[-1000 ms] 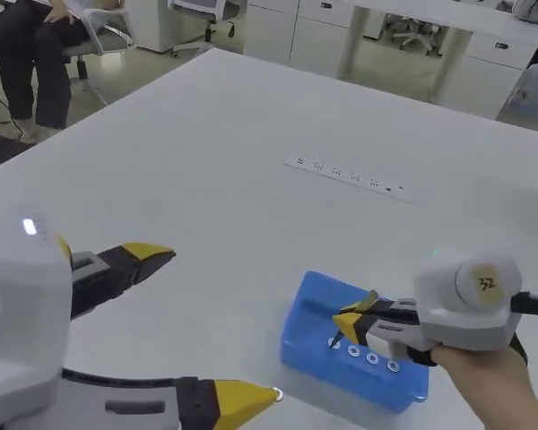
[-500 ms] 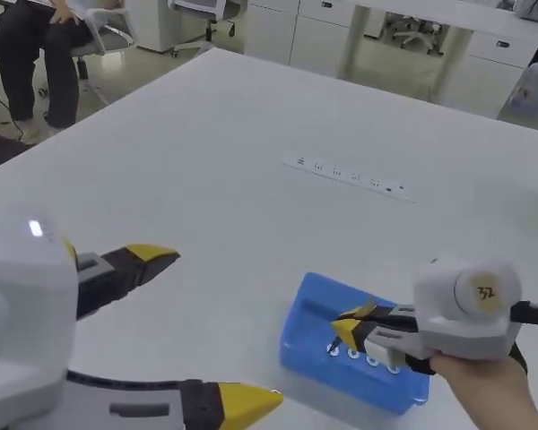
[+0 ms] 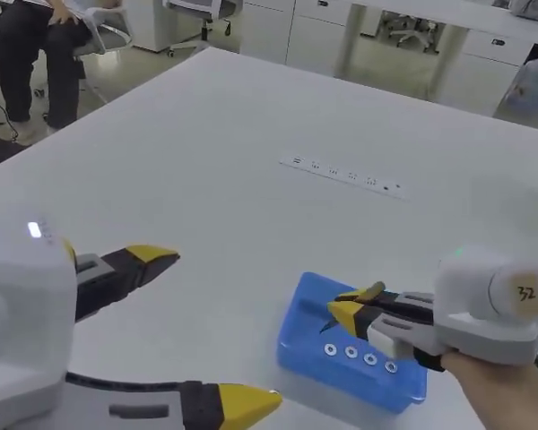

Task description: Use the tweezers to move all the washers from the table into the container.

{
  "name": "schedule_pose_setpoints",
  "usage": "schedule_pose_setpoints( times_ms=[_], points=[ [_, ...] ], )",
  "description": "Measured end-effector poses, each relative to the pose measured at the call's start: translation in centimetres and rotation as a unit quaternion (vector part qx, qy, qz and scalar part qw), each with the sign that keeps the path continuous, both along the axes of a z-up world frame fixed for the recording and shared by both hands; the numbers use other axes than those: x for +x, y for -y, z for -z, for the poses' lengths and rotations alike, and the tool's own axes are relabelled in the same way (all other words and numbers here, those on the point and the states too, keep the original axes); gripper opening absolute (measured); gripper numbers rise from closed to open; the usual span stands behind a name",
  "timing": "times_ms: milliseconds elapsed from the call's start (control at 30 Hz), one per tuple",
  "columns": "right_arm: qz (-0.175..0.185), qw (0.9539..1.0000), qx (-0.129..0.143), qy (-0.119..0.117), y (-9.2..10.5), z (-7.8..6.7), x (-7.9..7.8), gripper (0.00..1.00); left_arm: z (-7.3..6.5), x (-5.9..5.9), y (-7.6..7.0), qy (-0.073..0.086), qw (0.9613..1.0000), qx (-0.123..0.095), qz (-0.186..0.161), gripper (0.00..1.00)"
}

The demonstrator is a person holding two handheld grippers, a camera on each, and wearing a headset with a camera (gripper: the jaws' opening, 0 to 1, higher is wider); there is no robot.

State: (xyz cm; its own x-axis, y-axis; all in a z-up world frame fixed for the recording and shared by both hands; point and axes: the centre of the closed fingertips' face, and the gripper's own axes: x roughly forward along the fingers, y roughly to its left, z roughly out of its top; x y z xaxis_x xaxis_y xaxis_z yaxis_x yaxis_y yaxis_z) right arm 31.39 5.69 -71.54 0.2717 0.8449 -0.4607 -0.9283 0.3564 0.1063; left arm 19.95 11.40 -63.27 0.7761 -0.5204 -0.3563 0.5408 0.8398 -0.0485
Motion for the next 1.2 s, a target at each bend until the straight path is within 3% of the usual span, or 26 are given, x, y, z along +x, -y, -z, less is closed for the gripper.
schedule_pose_setpoints(
  times_ms=[167, 400, 533, 667, 867, 1200],
  points=[
    [-0.017, 0.9995, 0.023, -0.01, -1.6, -0.6, -1.9, 0.03, 0.0, 0.0, 0.2, 0.001, 1.0, 0.0, 0.005, 0.88],
    [-0.071, 0.9971, 0.014, -0.022, -3.5, 0.6, -5.3, 0.03, -0.3, -0.2, 0.4, 0.005, 1.0, -0.001, 0.007, 0.88],
    [-0.094, 0.9949, -0.01, -0.037, -3.5, 2.0, -6.5, 0.03, 0.0, -0.7, 0.1, 0.002, 1.0, -0.002, 0.004, 0.88],
    [-0.095, 0.9935, -0.041, -0.048, -2.9, 3.9, -6.6, 0.03, 0.2, -0.9, -0.2, -0.001, 1.0, 0.0, 0.0, 0.88],
    [-0.105, 0.9907, -0.07, -0.052, -2.7, 5.3, -6.6, 0.03, 0.1, -0.7, -0.3, 0.002, 1.0, -0.003, -0.003, 0.88],
    [-0.122, 0.9873, -0.085, -0.056, -3.0, 6.2, -6.8, 0.03, 0.1, -0.5, -0.3, 0.002, 1.0, -0.005, 0.002, 0.88]
  ],
)
